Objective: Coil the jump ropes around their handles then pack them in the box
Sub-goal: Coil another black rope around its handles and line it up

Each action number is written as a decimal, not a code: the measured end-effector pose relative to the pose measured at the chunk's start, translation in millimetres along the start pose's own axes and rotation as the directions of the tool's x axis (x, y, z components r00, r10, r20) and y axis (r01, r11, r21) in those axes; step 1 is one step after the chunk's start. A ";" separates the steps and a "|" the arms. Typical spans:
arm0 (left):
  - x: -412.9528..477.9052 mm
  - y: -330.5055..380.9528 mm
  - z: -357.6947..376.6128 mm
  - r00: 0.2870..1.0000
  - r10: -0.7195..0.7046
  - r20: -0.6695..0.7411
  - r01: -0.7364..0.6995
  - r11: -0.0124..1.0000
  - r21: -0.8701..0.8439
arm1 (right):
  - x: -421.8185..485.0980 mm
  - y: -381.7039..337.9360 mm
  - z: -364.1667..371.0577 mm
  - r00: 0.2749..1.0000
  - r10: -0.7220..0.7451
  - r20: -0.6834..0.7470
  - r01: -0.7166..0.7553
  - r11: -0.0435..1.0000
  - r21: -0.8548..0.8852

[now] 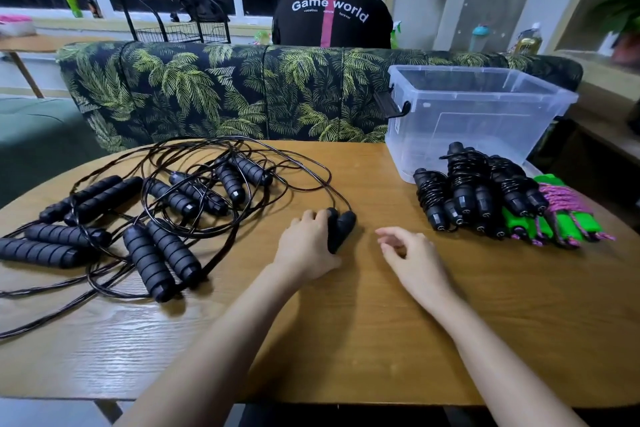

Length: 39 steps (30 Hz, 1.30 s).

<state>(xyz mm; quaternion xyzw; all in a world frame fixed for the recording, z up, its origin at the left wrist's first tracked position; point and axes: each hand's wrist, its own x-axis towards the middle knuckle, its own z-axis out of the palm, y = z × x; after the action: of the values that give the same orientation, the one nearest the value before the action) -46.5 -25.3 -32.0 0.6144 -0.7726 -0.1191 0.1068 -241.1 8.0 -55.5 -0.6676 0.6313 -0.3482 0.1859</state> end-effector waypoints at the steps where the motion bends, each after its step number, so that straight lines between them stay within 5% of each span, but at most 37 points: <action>1: -0.5 -5.8 -3.1 0.998 0.061 0.027 -0.060 0.998 -0.029 | 1.2 1.5 -3.2 1.000 -0.025 -0.015 0.025 1.000 0.000; 6: -16.4 -41.5 -31.9 0.899 0.366 0.241 -0.317 0.923 -0.218 | 4.1 10.7 -15.5 0.963 -0.247 0.104 0.250 0.968 -0.018; 9: -22.1 -53.9 -30.7 0.887 0.416 0.200 -0.366 0.898 -0.243 | 1.0 16.6 -14.1 0.929 -0.275 0.248 0.285 0.958 -0.009; 15: -28.2 -62.5 -17.2 0.912 0.410 -0.018 -0.396 0.866 -0.305 | -2.3 24.5 -6.8 0.906 -0.343 0.249 0.350 0.936 0.018; 23: -25.5 -71.1 -17.0 0.913 0.409 0.005 -0.377 0.847 -0.374 | 2.3 19.8 -3.7 0.912 -0.338 0.230 0.340 0.940 0.034; 33: -25.7 -76.7 -9.4 0.903 0.425 -0.066 -0.424 0.854 -0.301 | -1.0 17.7 -17.8 0.893 -0.331 0.306 0.434 0.813 -0.388; 39: -24.4 -79.6 2.0 0.918 0.342 -0.202 -0.382 0.900 -0.211 | -10.3 28.5 -28.3 0.912 -0.381 0.154 0.408 0.793 -0.453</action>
<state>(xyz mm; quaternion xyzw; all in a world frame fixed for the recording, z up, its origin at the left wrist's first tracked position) 31.8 -18.6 -59.4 0.4494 -0.8416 -0.1422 0.2638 -280.8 19.5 -58.0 -0.8185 0.5387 -0.1950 -0.0431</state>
